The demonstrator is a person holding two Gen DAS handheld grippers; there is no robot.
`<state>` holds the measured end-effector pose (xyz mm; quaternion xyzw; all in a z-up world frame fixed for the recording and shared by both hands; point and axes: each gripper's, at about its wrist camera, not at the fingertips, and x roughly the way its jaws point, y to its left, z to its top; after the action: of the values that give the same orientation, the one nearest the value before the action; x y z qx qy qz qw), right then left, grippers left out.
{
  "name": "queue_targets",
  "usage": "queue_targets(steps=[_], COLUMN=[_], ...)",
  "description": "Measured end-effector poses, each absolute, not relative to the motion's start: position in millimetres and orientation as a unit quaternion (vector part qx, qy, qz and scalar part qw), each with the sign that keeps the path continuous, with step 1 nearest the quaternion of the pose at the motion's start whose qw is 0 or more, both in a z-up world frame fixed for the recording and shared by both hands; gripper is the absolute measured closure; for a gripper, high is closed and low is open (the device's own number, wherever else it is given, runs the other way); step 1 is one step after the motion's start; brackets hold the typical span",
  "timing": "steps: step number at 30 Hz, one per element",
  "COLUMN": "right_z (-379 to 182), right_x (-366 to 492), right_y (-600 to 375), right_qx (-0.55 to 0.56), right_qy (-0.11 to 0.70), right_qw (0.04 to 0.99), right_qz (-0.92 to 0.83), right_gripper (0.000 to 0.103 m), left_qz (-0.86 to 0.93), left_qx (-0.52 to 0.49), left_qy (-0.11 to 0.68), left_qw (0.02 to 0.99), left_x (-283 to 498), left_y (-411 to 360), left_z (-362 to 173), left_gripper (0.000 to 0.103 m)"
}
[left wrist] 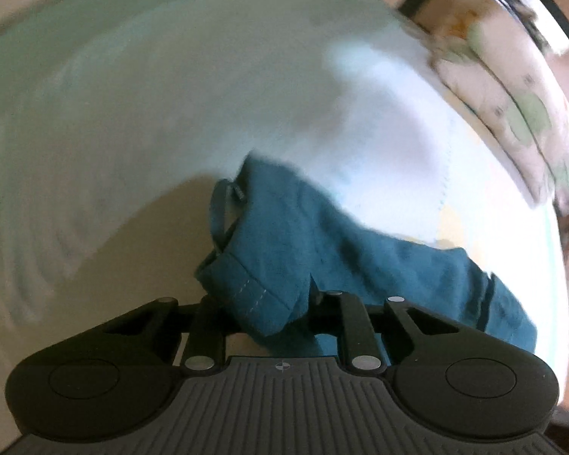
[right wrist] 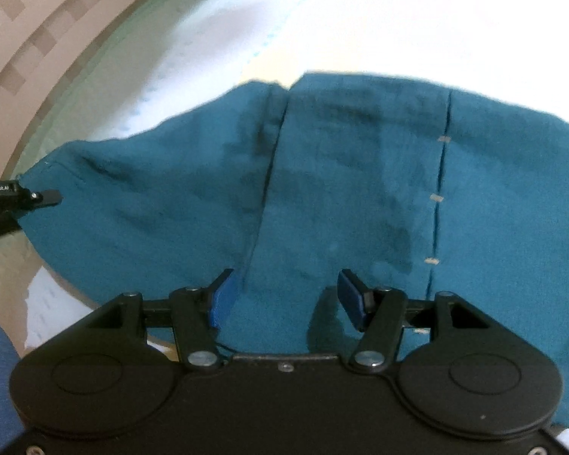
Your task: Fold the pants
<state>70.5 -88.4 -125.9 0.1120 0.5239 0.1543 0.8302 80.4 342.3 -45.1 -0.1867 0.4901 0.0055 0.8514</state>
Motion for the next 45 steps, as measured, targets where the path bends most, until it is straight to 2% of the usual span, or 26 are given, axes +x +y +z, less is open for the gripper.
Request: queue_targets(steps=[4, 9, 13, 18, 25, 30, 33, 38, 45], right_z=[-119, -115, -112, -105, -98, -97, -100, -97, -97], right_x=[70, 69, 64, 54, 44, 40, 42, 41, 41], right_y=[-102, -124, -149, -195, -261, -285, -285, -287, -289], right_qx=[0.123, 0.149, 0.163, 0.191, 0.245, 0.264, 0.271, 0.281, 0.287], right_qy=[0.52, 0.519, 0.518, 0.512, 0.497, 0.488, 0.486, 0.484, 0.483], right_qw=[0.832, 0.832, 0.834, 0.836, 0.832, 0.831, 0.83, 0.829, 0.827], right_qz=[0.148, 0.126, 0.101, 0.051, -0.017, -0.036, -0.037, -0.03, -0.014], right_gripper=[0.039, 0.039, 0.039, 0.039, 0.039, 0.039, 0.039, 0.039, 0.039], left_qz=[-0.024, -0.078, -0.132, -0.199, -0.246, -0.254, -0.256, -0.263, -0.289], left_qx=[-0.146, -0.06, -0.031, -0.002, 0.016, 0.041, 0.065, 0.072, 0.078], left_qy=[0.484, 0.444, 0.415, 0.412, 0.471, 0.503, 0.503, 0.485, 0.445], left_qw=[0.862, 0.891, 0.9, 0.889, 0.847, 0.825, 0.823, 0.831, 0.844], left_x=[99, 107, 108, 106, 91, 75, 67, 58, 30], left_y=[312, 239, 169, 75, -29, -59, -68, -70, -40], left_z=[0, 61, 80, 52, -50, -100, -108, -100, -62], left_gripper=[0.083, 0.083, 0.083, 0.083, 0.082, 0.072, 0.059, 0.055, 0.054])
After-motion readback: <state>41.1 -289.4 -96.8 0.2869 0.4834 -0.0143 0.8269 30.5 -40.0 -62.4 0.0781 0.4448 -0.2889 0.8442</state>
